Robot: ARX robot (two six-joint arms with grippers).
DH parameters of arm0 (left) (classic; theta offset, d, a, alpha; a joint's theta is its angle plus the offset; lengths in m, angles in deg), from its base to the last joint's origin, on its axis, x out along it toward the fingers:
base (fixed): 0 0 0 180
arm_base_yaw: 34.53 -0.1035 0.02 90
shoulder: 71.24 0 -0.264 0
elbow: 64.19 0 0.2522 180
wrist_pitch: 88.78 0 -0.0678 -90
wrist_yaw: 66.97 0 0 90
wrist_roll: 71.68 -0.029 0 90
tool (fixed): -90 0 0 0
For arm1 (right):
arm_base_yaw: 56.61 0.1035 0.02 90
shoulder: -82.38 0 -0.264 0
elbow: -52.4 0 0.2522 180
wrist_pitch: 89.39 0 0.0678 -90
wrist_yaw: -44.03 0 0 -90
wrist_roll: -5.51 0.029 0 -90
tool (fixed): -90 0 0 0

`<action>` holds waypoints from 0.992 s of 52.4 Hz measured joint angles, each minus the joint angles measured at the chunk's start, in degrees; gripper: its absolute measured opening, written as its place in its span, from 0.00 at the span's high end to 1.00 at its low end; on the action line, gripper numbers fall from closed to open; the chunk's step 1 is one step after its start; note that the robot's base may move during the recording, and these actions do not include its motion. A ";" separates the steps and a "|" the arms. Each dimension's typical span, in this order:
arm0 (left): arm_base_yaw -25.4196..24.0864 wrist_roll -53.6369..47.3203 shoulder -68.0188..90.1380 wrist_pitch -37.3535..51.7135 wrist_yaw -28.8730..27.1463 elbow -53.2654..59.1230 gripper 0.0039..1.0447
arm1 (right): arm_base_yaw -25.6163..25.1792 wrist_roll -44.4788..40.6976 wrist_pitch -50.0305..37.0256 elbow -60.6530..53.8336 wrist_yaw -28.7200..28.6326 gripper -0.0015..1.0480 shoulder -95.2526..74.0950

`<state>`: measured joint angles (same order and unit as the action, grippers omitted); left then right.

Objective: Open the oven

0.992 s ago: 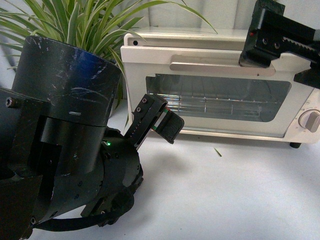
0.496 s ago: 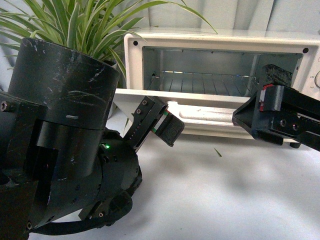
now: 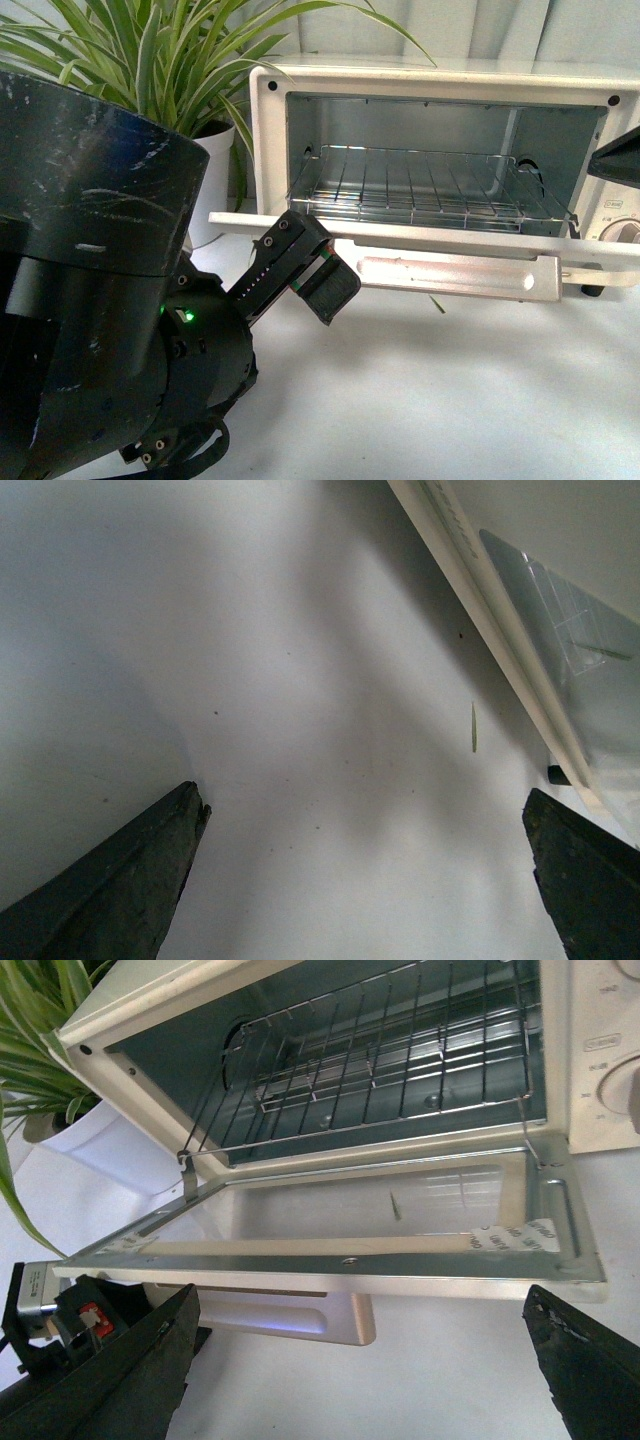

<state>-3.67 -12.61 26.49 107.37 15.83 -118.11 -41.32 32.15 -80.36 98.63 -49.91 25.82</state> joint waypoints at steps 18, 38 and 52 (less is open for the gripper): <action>1.18 -8.50 -1.16 -0.26 -4.52 2.21 0.06 | -3.82 0.87 0.48 -2.62 -2.05 0.09 1.66; 3.48 -27.43 -2.62 -4.85 -11.30 3.13 0.06 | -4.66 0.90 0.28 -5.33 -2.60 0.09 2.21; 5.05 -44.87 -2.34 -4.68 -17.94 3.23 0.06 | -3.82 0.81 -0.15 -5.88 -2.64 0.09 2.23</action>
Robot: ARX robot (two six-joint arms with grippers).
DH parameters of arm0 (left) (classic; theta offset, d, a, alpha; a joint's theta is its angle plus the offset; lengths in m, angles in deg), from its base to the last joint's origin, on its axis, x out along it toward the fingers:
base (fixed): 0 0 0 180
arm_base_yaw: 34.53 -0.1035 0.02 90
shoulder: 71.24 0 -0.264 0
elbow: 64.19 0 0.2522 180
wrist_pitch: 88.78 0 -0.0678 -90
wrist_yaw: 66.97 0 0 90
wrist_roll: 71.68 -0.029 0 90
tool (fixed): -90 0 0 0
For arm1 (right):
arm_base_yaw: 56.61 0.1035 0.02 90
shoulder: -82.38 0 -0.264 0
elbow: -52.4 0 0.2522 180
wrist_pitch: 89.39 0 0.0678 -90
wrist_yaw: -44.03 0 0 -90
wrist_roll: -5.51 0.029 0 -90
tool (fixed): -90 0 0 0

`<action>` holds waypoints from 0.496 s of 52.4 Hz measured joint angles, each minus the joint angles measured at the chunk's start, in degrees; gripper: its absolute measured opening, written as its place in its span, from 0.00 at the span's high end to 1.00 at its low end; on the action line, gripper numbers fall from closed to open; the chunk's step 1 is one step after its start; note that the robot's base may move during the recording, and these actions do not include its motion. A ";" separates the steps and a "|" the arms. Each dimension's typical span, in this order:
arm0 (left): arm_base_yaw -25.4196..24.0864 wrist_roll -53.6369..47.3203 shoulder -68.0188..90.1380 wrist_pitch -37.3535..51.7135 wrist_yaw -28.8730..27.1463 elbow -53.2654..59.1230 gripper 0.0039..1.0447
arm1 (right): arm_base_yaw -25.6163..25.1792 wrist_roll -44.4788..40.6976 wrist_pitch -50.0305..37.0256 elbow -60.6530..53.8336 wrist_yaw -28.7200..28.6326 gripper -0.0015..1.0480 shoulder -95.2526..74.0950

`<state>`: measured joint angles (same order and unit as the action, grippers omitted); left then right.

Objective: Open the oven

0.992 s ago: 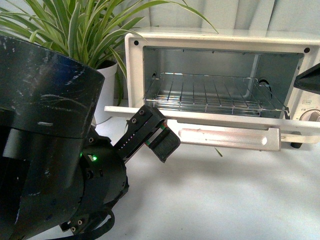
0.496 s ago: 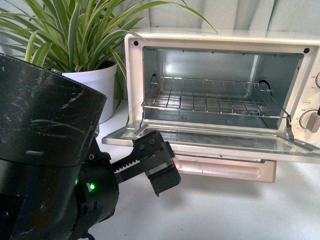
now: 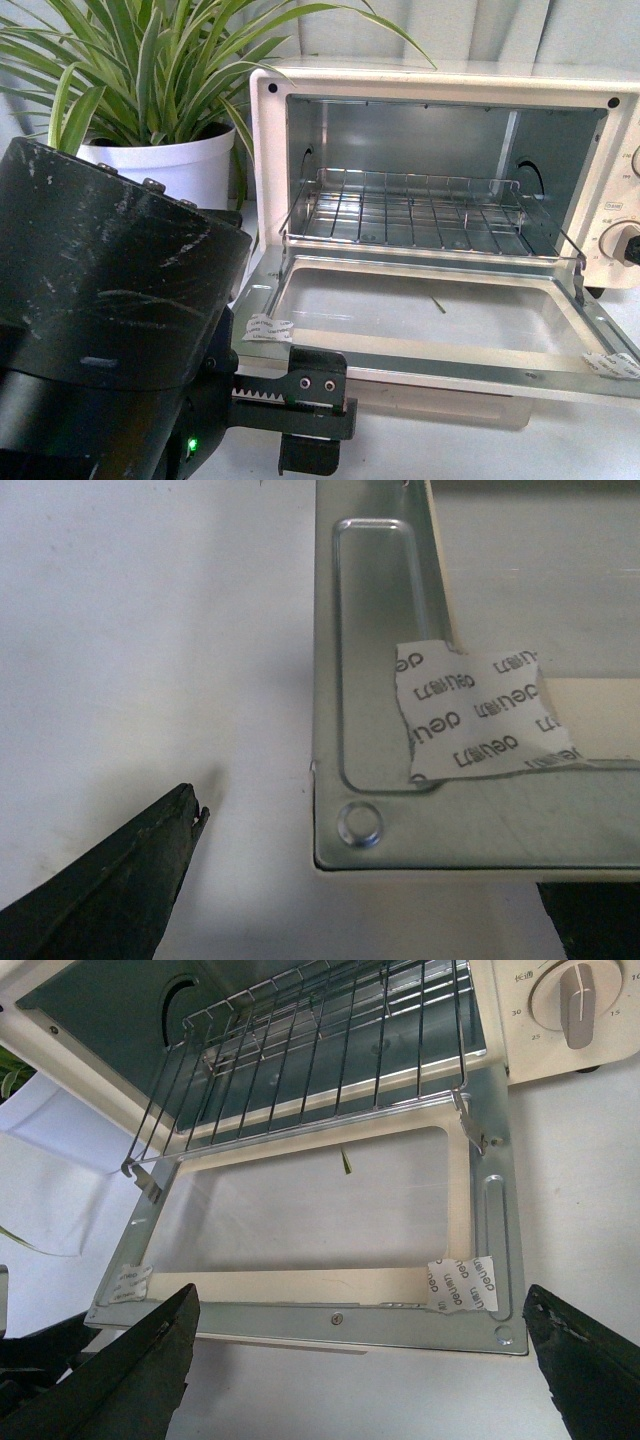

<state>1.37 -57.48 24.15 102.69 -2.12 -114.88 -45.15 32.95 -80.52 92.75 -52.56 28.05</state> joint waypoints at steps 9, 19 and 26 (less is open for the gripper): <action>1.29 -11.72 0.46 2.23 -2.45 0.48 0.06 | 0.11 -0.66 -0.02 -0.07 -0.96 0.09 -0.11; 2.89 -18.12 -5.77 3.21 -0.37 4.85 0.06 | -1.33 -1.86 1.25 -1.09 -3.13 0.09 1.55; 4.02 -19.67 -12.98 3.30 0.72 9.92 0.06 | -2.69 -3.30 2.82 -3.26 -4.13 0.09 6.67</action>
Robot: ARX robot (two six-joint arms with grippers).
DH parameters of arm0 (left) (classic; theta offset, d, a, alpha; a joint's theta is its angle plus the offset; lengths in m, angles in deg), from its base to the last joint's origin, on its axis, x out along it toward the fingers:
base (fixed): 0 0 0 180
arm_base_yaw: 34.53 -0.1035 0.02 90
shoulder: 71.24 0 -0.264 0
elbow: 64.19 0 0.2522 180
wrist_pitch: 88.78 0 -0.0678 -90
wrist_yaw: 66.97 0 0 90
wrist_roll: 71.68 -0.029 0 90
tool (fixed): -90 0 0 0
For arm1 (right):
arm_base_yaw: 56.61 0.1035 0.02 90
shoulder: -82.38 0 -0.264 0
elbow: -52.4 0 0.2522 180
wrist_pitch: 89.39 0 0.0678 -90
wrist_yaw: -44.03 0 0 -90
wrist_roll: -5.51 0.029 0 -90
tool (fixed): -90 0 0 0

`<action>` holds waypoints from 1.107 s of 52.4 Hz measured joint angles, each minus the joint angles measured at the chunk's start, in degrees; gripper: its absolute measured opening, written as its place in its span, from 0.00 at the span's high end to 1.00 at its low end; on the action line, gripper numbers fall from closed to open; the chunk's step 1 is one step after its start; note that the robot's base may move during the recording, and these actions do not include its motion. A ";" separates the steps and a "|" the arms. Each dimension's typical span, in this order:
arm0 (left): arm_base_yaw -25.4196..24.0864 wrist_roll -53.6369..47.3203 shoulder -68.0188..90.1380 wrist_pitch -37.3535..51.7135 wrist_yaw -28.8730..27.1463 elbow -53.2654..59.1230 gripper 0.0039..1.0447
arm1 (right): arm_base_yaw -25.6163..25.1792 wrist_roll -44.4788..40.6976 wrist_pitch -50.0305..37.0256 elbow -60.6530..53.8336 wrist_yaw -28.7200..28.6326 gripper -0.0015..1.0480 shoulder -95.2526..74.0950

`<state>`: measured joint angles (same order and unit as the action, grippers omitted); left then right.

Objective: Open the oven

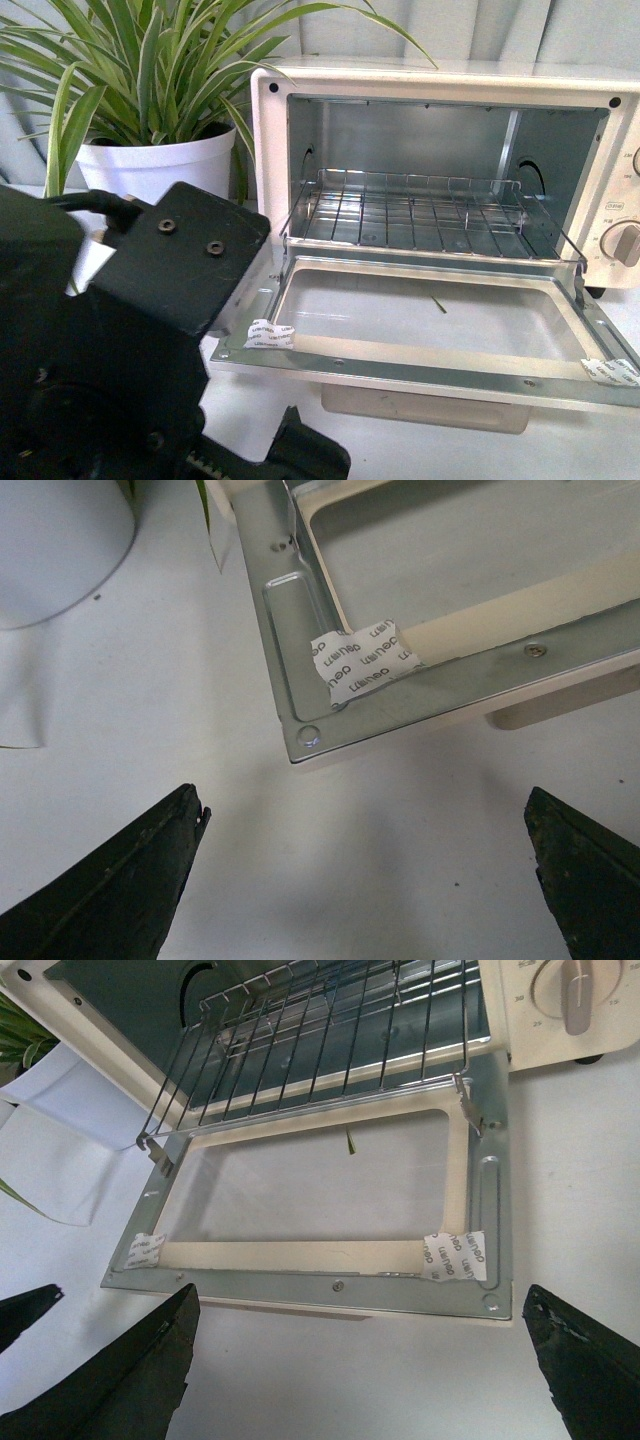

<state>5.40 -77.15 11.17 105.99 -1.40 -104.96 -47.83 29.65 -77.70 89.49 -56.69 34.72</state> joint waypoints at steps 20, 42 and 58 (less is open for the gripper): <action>-0.70 -2.23 -22.93 2.56 -1.18 11.76 0.06 | -2.82 -6.91 6.69 -7.93 -0.35 0.09 17.62; -4.72 -0.94 -48.52 -9.57 -1.55 20.33 0.06 | -1.99 -9.92 15.21 -13.70 2.69 0.09 37.79; -7.23 3.63 -67.25 -22.10 -3.02 23.10 0.06 | -1.99 -8.70 11.63 -17.53 4.63 0.09 40.79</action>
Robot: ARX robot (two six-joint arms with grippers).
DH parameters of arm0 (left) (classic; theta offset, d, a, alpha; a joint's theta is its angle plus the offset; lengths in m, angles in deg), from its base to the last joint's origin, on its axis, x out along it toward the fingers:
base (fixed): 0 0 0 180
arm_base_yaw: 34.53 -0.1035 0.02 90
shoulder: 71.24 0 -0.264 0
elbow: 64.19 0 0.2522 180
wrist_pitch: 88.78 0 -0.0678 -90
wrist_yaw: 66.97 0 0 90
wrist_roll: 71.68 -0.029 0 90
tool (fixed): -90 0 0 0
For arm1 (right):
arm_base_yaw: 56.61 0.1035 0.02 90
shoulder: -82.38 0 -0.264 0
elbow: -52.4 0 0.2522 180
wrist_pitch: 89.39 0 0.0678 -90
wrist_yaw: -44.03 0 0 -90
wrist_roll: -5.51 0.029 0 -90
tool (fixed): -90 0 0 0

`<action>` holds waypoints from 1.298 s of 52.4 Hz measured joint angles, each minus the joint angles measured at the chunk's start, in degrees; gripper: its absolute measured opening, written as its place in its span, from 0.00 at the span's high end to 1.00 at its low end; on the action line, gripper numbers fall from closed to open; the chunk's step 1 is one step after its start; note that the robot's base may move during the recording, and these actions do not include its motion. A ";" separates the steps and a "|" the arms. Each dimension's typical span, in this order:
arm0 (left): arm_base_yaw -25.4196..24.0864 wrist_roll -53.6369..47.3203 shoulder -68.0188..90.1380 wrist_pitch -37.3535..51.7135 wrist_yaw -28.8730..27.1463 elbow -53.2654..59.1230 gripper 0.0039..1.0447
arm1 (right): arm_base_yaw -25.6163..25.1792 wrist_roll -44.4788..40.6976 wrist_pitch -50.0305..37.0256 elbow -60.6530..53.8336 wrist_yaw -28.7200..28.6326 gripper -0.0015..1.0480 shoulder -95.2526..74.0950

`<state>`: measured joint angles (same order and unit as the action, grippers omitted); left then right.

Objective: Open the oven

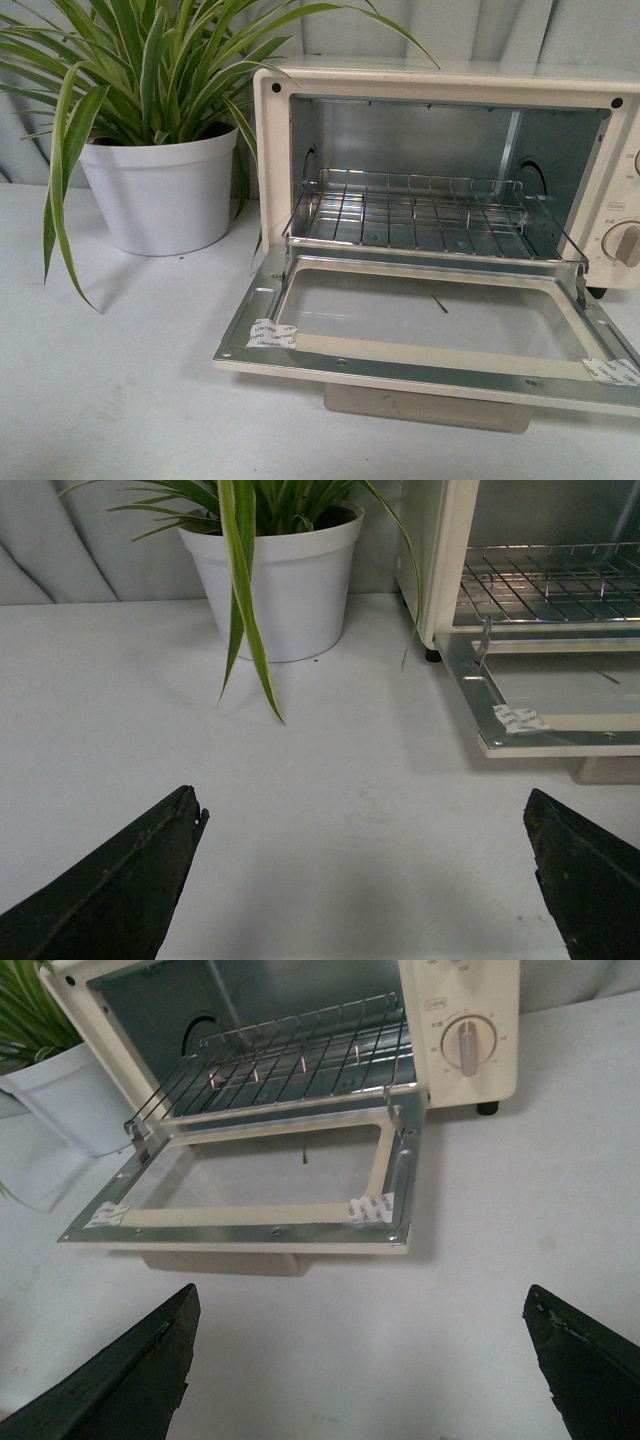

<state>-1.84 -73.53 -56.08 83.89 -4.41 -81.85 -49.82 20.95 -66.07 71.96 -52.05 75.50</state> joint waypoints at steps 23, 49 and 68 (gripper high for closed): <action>-12.26 1.60 -10.97 -2.47 8.11 3.19 0.57 | -6.23 -14.19 -9.46 -5.38 6.64 0.63 6.67; -32.22 1.97 -14.93 -6.43 26.67 3.19 0.96 | -6.60 -15.21 -9.44 -5.38 6.21 0.99 6.67; -32.44 1.97 -14.93 -6.43 27.23 3.19 0.96 | -6.60 -15.21 -9.44 -5.38 6.21 0.99 6.67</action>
<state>-34.27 -71.56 -71.01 77.47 22.82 -78.66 -56.42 5.74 -75.51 66.59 -45.85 82.17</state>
